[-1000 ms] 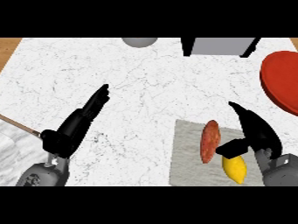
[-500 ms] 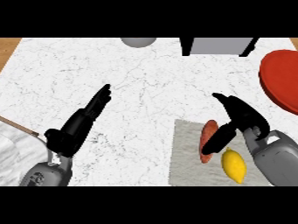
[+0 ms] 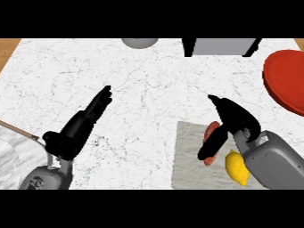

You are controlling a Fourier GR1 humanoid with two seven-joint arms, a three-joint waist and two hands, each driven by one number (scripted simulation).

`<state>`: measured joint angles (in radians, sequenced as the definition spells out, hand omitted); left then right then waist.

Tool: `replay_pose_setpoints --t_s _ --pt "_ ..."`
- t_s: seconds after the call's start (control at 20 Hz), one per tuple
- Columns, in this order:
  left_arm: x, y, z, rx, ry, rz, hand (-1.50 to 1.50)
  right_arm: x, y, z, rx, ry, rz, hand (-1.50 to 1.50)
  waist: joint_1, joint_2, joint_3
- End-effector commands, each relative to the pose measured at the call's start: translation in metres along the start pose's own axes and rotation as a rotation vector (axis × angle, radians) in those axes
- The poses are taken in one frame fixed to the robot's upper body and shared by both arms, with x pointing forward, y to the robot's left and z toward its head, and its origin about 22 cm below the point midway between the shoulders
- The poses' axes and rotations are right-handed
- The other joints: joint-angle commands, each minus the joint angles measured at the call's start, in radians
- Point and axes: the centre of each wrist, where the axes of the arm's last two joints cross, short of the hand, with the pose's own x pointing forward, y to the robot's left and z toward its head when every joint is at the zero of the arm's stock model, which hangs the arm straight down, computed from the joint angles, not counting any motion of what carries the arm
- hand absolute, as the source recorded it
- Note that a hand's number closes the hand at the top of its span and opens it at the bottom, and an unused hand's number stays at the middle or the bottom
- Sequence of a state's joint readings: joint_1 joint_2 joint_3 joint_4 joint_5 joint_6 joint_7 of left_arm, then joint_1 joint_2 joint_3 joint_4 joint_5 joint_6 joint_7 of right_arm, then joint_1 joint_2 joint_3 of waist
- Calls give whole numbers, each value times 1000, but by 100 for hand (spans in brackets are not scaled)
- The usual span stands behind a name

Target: Pick the sweet potato from the placemat and place it in the bowl

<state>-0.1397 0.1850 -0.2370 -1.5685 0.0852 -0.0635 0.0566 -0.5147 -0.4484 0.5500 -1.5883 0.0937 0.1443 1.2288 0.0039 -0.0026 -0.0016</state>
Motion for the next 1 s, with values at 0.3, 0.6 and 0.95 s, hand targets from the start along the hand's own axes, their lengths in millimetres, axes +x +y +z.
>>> replay_pose_setpoints --t_s 0.3,0.6,0.95 --pt "3 11 4 -6 -1 -28 0 20 33 8 -121 167 99 -150 -8 -1 0" --pt "14 4 18 -14 -11 -13 0 1 35 -8 -173 234 126 -150 1 -2 1" --pt "0 -5 -6 -1 -4 -4 0 -21 74 -28 -136 262 106 -150 -9 3 1"
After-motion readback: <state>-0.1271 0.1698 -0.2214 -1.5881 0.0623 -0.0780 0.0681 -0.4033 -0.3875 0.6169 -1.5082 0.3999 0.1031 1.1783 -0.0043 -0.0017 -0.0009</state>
